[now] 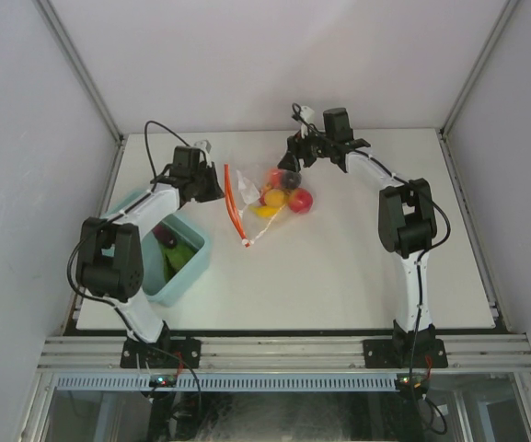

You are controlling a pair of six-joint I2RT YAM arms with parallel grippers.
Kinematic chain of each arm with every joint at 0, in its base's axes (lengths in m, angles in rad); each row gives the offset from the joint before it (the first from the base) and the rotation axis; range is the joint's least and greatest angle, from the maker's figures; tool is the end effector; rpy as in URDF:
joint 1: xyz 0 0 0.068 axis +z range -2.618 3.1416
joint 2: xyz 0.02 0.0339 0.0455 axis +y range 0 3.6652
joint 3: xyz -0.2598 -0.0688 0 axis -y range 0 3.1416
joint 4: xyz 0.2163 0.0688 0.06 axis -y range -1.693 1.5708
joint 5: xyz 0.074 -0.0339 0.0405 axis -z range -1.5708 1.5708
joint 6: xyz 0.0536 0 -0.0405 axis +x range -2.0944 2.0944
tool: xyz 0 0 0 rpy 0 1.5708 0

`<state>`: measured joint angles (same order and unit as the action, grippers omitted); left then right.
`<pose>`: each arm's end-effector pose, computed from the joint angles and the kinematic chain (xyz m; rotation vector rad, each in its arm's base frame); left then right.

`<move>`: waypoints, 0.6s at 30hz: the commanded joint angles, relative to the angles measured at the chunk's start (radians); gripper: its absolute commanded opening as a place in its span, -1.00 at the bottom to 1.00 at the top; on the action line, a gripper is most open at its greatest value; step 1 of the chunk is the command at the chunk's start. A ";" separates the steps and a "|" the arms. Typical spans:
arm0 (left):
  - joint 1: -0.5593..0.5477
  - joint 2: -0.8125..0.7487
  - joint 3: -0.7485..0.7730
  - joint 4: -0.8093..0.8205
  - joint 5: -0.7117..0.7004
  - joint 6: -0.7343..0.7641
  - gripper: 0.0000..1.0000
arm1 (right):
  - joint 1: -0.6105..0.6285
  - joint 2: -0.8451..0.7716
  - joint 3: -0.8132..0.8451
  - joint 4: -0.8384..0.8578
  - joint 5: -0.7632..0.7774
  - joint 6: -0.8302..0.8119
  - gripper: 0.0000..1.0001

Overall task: Open the zip-top bag and remove the fake food
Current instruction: Pick up the fake fruit from the zipper food storage bag.

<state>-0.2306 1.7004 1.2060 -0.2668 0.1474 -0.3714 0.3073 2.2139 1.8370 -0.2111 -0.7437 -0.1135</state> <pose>0.3530 -0.0910 0.2337 -0.0919 2.3681 -0.4679 0.4593 0.1838 0.2347 -0.8555 1.9357 0.9114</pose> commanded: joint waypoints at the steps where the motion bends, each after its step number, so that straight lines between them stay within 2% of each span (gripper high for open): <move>1: -0.009 0.036 0.078 0.016 0.075 0.025 -0.99 | -0.004 -0.023 0.037 0.007 -0.029 -0.023 0.24; 6: -0.019 0.085 0.091 0.044 0.155 0.018 -1.00 | -0.002 -0.025 0.049 -0.078 -0.083 -0.123 0.22; 10: -0.019 0.113 0.090 0.093 0.219 0.004 -0.99 | -0.003 -0.068 -0.018 -0.094 -0.143 -0.253 0.22; 15: -0.020 0.149 0.105 0.146 0.296 -0.015 -0.91 | -0.008 -0.183 -0.230 -0.026 -0.268 -0.536 0.25; 18: -0.024 0.183 0.133 0.162 0.343 -0.017 -0.86 | -0.015 -0.236 -0.312 -0.042 -0.334 -0.749 0.29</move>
<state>-0.2466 1.8500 1.2533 -0.1848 0.3836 -0.3790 0.3019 2.0914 1.5929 -0.2798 -0.9321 -0.5335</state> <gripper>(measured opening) 0.056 0.633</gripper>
